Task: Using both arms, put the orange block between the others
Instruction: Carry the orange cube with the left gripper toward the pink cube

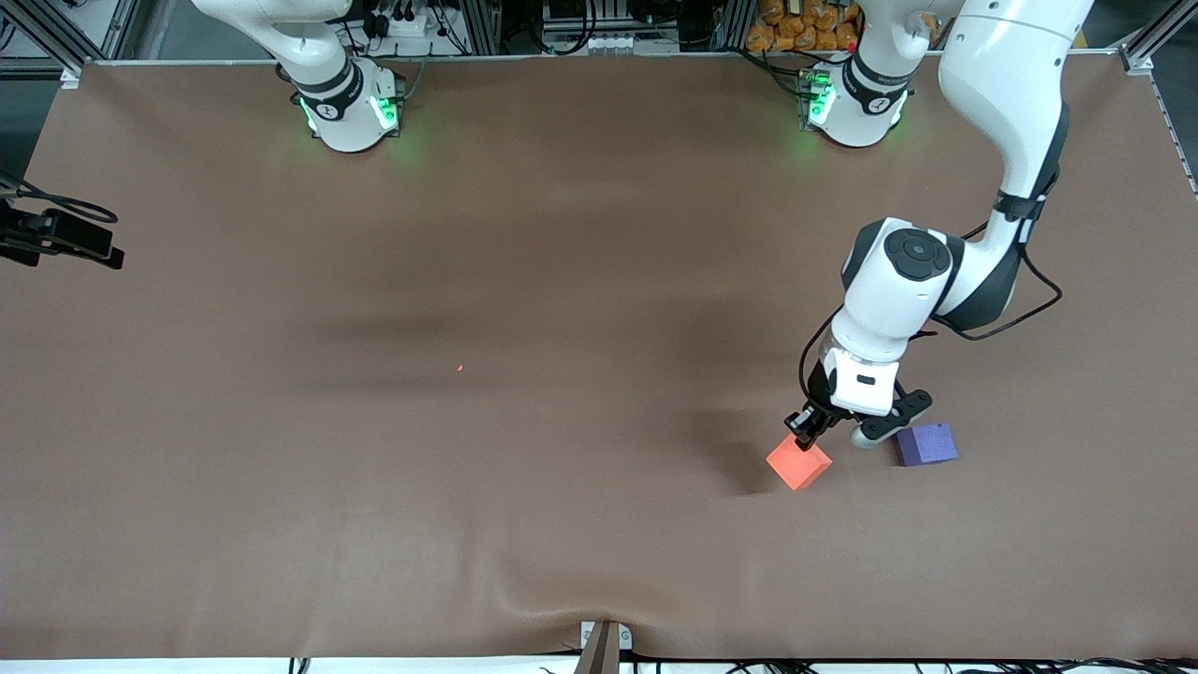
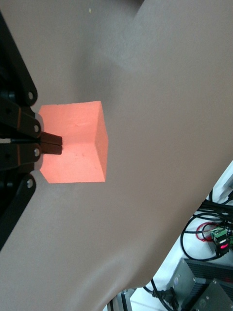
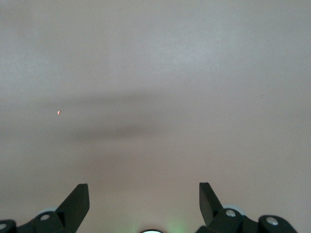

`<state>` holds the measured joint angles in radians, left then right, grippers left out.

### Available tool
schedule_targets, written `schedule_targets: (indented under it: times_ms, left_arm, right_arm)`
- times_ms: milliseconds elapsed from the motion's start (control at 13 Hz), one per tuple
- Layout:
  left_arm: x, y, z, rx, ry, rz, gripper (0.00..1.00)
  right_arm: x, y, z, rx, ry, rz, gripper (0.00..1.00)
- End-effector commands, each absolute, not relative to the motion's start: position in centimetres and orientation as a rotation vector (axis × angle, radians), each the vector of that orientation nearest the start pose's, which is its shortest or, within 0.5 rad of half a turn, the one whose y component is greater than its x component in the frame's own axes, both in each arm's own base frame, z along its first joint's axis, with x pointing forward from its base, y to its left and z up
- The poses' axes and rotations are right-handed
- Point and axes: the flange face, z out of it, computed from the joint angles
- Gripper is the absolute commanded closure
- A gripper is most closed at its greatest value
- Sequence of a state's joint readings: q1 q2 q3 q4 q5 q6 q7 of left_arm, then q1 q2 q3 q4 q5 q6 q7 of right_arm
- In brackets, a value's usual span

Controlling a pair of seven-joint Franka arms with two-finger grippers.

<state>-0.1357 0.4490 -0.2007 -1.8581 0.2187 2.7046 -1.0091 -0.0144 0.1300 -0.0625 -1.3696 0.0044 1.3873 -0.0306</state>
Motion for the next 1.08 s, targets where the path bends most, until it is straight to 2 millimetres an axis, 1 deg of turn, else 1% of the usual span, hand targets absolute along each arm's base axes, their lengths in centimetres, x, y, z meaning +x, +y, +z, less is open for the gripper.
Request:
schedule_targets:
  times_ms: [0,154,385,692,769,923,1000]
  left_arm:
    - [65.2,-19.7,35.7,-3.228,-0.819,-0.463,1.0]
    - [66.0,-17.5,37.7,-3.266,-0.784,-0.327,1.0]
    - [65.8,-14.0,38.2,-3.323,-0.735,-0.15,1.0]
    - [65.0,-8.4,36.0,-3.444,-0.586,0.156,1.0]
    - [64.9,-6.3,35.5,-3.475,-0.556,0.19,1.0]
    - [64.6,-3.0,33.1,-3.529,-0.524,0.238,1.0]
    - [64.6,-2.0,32.1,-3.555,-0.504,0.253,1.0]
  right_arm:
    - [57.4,-4.1,63.3,-3.139,0.053,0.181,0.0]
    - [57.4,-4.0,63.3,-3.139,0.051,0.181,0.0]
    - [57.4,-4.0,63.3,-3.139,0.051,0.181,0.0]
    - [57.4,-4.0,63.3,-3.138,0.05,0.181,0.0]
    - [57.4,-4.0,63.3,-3.139,0.051,0.181,0.0]
    - [57.4,-4.0,63.3,-3.139,0.051,0.181,0.0]
    - [57.4,-4.0,63.3,-3.139,0.051,0.181,0.0]
